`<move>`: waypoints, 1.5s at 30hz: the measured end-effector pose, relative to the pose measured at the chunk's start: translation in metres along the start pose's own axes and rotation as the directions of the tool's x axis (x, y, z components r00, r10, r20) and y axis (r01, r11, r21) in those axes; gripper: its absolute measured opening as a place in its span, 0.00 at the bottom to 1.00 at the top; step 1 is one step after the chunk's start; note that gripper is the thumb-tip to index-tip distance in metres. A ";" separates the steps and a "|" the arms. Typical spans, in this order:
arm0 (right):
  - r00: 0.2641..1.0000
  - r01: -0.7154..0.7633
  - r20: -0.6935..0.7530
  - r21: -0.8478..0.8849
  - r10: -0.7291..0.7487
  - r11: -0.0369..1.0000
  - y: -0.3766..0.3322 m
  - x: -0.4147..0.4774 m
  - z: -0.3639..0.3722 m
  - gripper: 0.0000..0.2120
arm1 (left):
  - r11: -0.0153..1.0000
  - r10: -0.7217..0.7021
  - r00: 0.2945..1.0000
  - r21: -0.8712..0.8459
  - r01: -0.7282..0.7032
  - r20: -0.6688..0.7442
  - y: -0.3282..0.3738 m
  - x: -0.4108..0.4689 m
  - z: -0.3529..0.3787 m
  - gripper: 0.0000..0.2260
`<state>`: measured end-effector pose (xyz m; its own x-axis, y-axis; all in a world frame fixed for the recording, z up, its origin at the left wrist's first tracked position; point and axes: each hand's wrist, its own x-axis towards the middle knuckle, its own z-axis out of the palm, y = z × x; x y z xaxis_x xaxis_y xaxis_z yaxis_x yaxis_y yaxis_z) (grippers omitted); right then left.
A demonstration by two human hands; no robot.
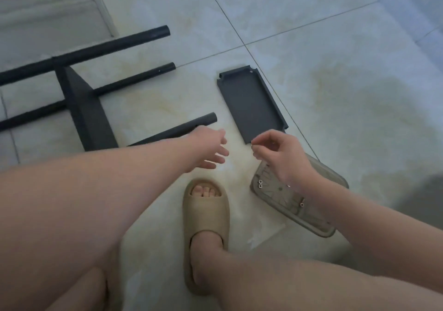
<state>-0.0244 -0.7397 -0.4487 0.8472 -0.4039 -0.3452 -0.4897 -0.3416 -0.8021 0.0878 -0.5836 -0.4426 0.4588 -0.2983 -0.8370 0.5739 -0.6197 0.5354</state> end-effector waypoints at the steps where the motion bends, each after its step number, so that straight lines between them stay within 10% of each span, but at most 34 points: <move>1: 0.999 0.046 0.008 0.004 -0.047 0.999 -0.019 0.000 0.005 0.05 | 0.995 -0.010 1.000 -0.101 0.008 -0.012 0.005 -0.007 -0.013 0.13; 11: 0.904 0.376 0.215 0.010 -0.369 0.927 -0.171 -0.017 0.091 0.06 | 0.870 0.017 0.983 -0.487 0.075 0.182 -0.008 -0.067 -0.142 0.20; 24: 0.813 0.520 0.522 -0.452 -0.258 0.725 -0.161 0.032 0.206 0.15 | 0.784 -0.016 0.972 -0.606 -0.132 -0.233 -0.088 -0.023 -0.274 0.15; 28: 0.689 0.630 0.707 -0.476 -0.158 0.613 -0.145 0.040 0.231 0.23 | 0.834 -0.070 0.909 -0.524 -0.172 -0.410 -0.117 0.002 -0.280 0.14; 37: 0.639 0.722 0.741 -0.485 -0.207 0.493 -0.131 0.052 0.254 0.17 | 0.988 0.151 0.988 0.019 -0.151 -0.033 -0.150 0.017 -0.258 0.16; 45: 0.636 0.740 0.734 -0.495 -0.236 0.456 -0.115 0.032 0.252 0.19 | 0.979 0.183 0.980 0.079 -0.189 0.078 -0.161 0.006 -0.248 0.16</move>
<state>0.1111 -0.4997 -0.4906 0.8060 0.4468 -0.3883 0.3018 -0.8745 -0.3797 0.1664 -0.3054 -0.5057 0.5022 -0.4622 -0.7309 0.4214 -0.6072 0.6736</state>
